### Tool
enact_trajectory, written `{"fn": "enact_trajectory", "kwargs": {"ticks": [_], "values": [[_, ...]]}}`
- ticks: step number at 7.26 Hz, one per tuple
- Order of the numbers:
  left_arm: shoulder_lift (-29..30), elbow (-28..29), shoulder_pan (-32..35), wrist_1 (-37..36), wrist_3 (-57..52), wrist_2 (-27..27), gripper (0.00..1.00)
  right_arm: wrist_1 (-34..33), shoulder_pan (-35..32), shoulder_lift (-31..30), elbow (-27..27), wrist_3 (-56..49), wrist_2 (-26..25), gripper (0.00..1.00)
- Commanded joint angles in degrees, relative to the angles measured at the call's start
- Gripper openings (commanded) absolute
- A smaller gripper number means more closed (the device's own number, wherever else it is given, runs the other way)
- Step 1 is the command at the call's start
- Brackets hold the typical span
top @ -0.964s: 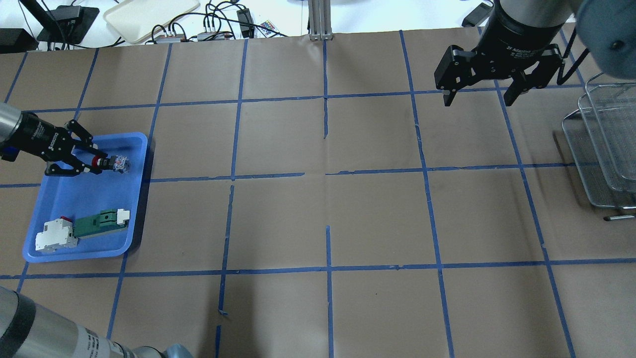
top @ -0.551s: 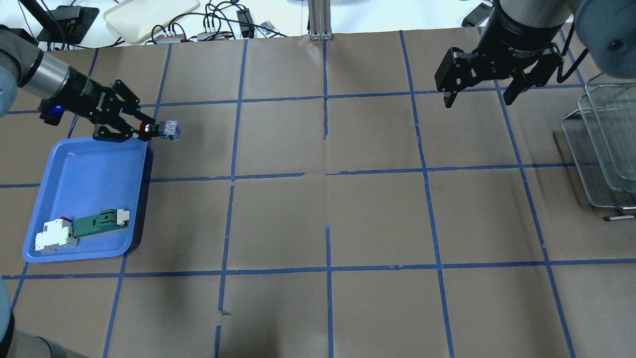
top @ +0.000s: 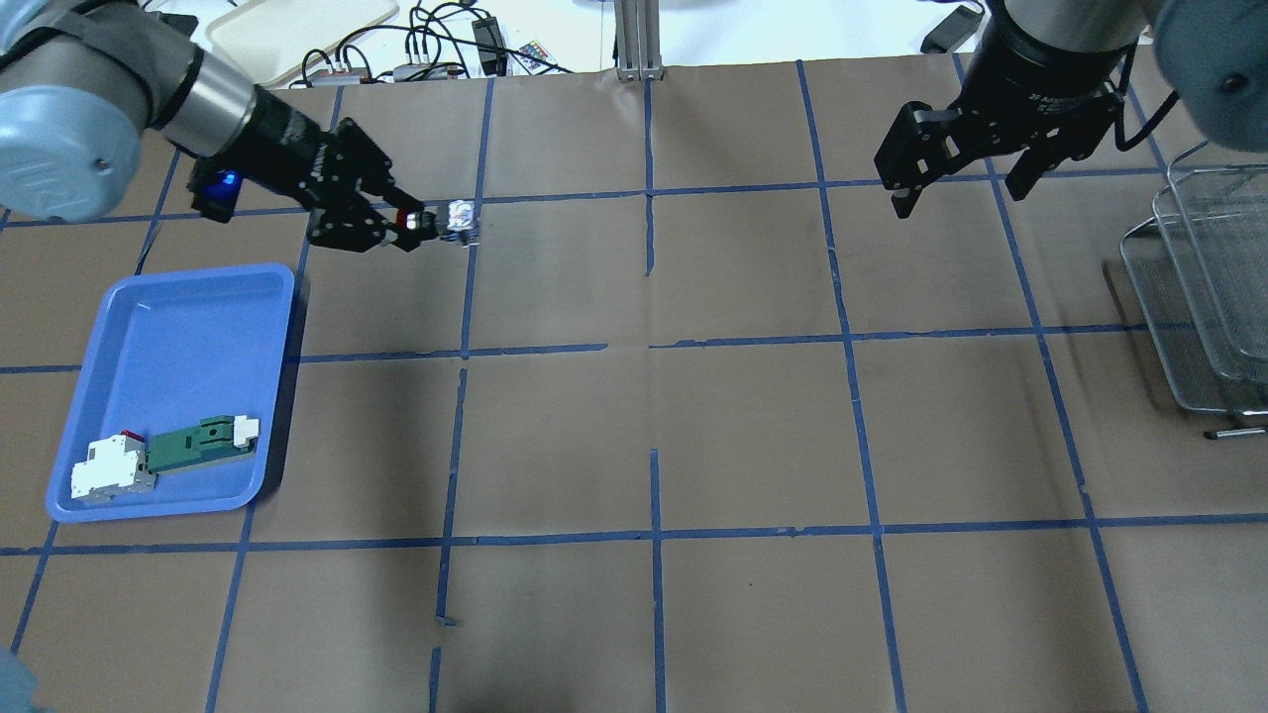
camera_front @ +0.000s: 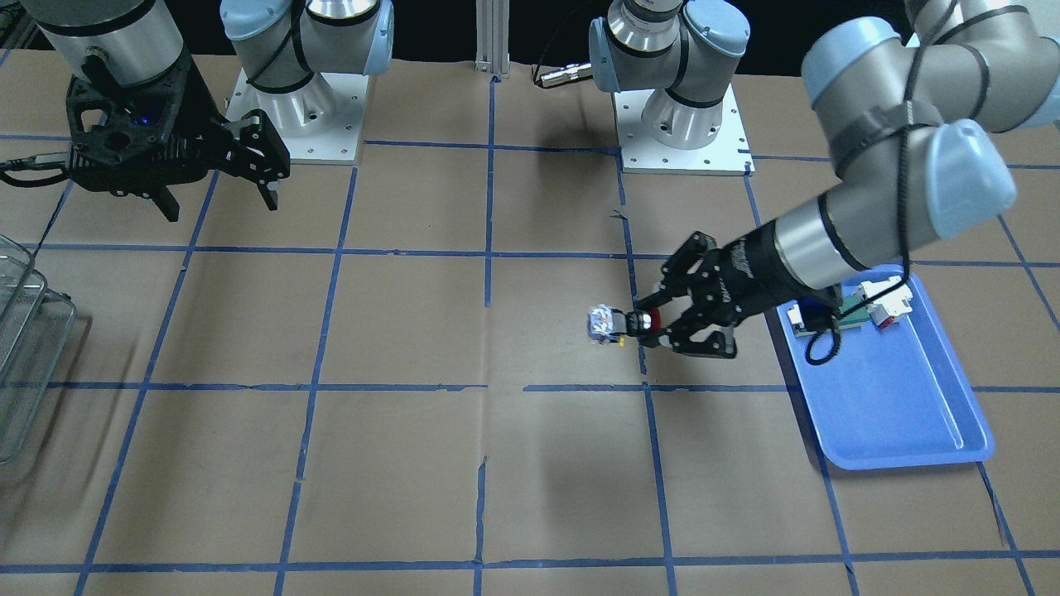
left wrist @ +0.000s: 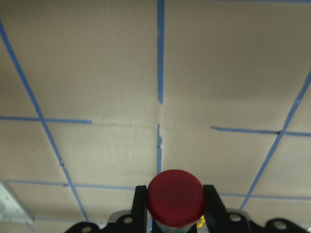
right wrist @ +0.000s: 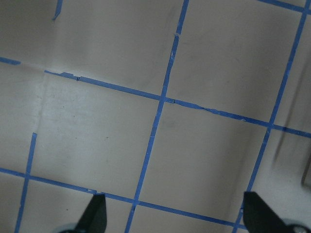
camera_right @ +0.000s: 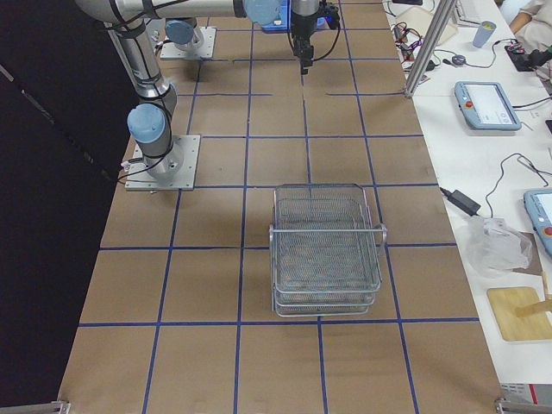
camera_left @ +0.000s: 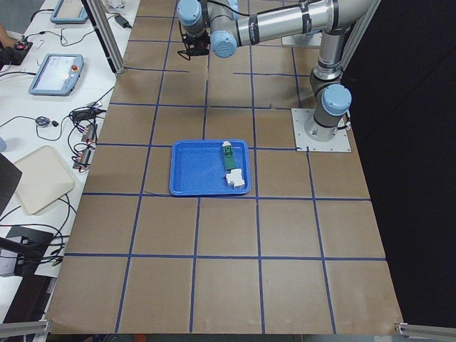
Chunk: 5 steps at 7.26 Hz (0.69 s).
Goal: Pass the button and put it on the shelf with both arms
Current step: 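Carry the button toward the table center while the right gripper descends to meet it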
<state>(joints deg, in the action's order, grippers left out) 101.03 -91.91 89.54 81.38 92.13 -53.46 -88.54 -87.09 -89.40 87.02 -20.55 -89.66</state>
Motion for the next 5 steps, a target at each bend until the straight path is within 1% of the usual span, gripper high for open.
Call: {"fn": "enact_trajectory", "kwargs": {"ticks": [1,2,3,4,5], "values": [[0.56,-0.72,7.55,-7.51,11.7,1.96,0.0,1.43,2.62,-0.42,-0.01,-17.87,2.71,1.0],[1.18,-0.72,9.93,-12.69,16.97,1.7,0.0,1.44,2.62,-0.6,-0.01,-29.0,3.51,1.0],[1.28,-0.72,12.22,-14.13,20.16,0.91,0.0,1.87,2.36,-0.95,0.17,-36.94,6.74,1.0],[1.28,-0.37,14.07,-14.84,22.97,-1.36,0.0,1.96,2.19,-1.21,0.78,-42.5,10.78,1.0],[1.28,-0.2,15.56,-15.55,25.18,-2.34,0.0,1.88,2.1,-1.48,2.35,-50.47,11.69,1.0]]}}
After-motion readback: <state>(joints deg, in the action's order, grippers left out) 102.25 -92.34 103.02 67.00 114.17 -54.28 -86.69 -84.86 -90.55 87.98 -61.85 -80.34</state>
